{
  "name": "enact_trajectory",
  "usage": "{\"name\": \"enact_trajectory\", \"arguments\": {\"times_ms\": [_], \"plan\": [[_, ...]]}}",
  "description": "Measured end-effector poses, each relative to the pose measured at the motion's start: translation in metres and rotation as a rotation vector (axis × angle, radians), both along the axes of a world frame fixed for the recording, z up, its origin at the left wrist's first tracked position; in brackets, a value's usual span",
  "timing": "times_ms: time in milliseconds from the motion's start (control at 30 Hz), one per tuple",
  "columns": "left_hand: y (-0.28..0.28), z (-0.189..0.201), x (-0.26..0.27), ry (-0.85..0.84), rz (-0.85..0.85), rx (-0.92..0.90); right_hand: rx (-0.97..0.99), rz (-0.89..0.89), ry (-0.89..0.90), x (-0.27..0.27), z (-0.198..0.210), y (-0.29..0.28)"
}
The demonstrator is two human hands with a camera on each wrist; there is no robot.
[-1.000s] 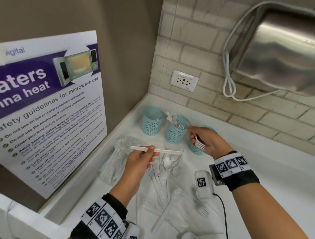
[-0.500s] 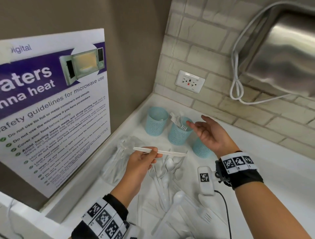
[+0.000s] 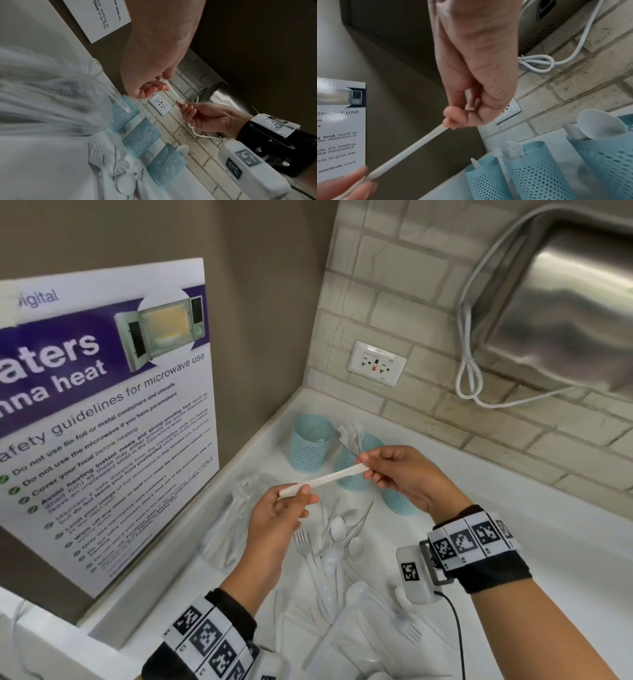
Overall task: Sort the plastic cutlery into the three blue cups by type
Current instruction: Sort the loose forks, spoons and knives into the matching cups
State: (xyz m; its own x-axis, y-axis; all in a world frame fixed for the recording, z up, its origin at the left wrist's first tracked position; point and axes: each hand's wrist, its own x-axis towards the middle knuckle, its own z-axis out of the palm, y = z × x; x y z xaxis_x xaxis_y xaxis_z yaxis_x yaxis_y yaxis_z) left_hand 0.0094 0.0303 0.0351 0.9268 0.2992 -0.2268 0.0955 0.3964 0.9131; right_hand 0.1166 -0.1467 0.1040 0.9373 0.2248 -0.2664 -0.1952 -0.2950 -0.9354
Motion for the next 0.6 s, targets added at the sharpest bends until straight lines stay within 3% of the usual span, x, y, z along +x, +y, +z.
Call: {"name": "enact_trajectory", "arguments": {"times_ms": [100,233,600], "plan": [[0.005,-0.002,0.0,0.041,0.017,-0.004,0.093,-0.181,-0.088,0.011,0.0,0.001],[0.006,-0.002,-0.001,0.079,0.02,-0.007,0.162,-0.269,-0.104,0.021,-0.006,0.01],[0.013,-0.003,-0.002,0.12,-0.079,0.114,0.142,-0.116,-0.136,0.017,-0.016,0.03]]}}
